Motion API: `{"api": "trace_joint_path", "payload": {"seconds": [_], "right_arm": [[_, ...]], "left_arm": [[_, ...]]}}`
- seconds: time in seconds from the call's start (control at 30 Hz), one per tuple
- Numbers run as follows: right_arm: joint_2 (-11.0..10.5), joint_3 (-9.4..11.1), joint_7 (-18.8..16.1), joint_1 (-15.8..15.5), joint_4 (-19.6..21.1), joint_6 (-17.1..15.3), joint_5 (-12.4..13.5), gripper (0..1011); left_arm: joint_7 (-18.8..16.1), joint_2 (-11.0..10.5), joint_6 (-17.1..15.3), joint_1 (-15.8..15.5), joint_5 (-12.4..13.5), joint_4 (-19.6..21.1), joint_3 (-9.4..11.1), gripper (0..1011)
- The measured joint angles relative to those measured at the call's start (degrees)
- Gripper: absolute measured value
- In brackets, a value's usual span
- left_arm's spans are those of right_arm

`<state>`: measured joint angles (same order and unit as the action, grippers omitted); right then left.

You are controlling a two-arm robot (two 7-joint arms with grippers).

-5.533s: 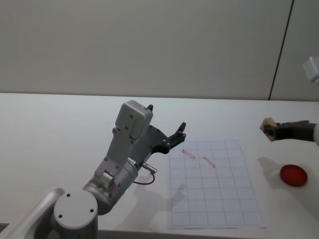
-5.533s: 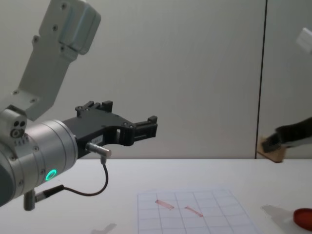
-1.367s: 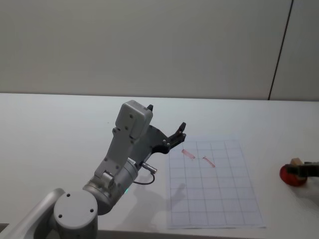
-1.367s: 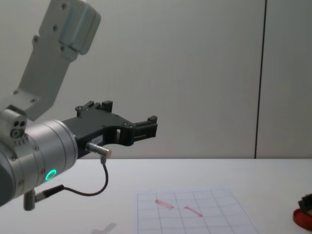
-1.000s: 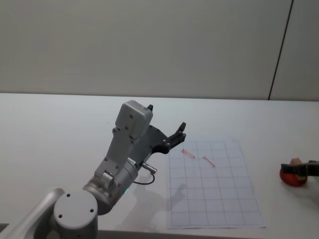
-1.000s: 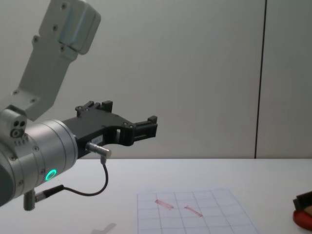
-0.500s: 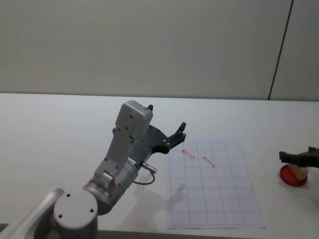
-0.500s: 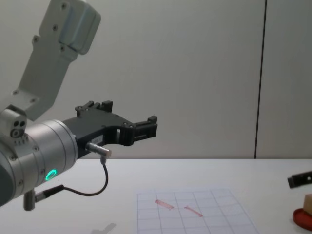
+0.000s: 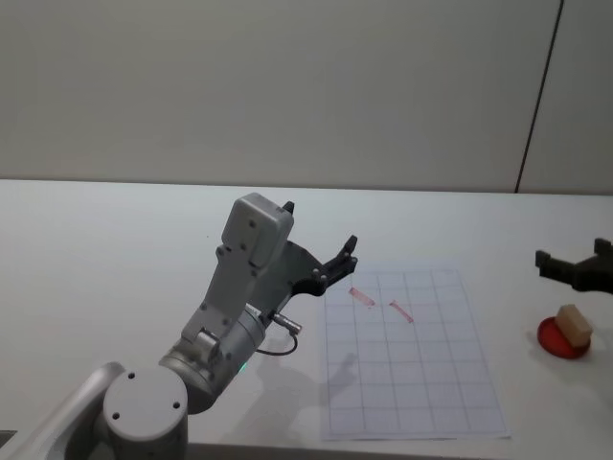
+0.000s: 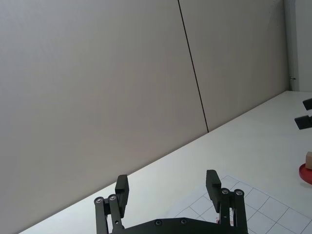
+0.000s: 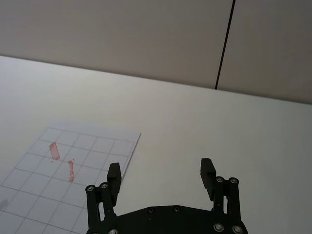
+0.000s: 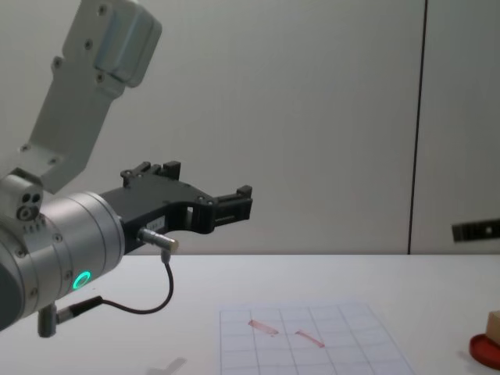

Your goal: Use the one hand to pick up the stamp and affix it onto the A4 paper.

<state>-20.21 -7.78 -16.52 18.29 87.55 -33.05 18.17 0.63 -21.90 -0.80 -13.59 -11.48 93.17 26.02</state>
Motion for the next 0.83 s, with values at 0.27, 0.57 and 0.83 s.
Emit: {"api": "trace_joint_path", "payload": {"seconds": [0.27,0.57,0.83], "right_arm": [[-0.41,0.4,0.76,-1.65,3.57,2.98,1.09,1001],[-0.66,0.63,1.25,-2.67,5.76,4.84,1.72,1001],[-0.76,0.76,1.46,-3.13,6.76,5.68,2.02,1001]], "left_arm": [[0.0,0.0,0.0,0.0,0.0,0.0,0.0,1002],[0.0,0.0,0.0,0.0,0.0,0.0,0.0,1002],[0.0,0.0,0.0,0.0,0.0,0.0,0.0,1002]]}}
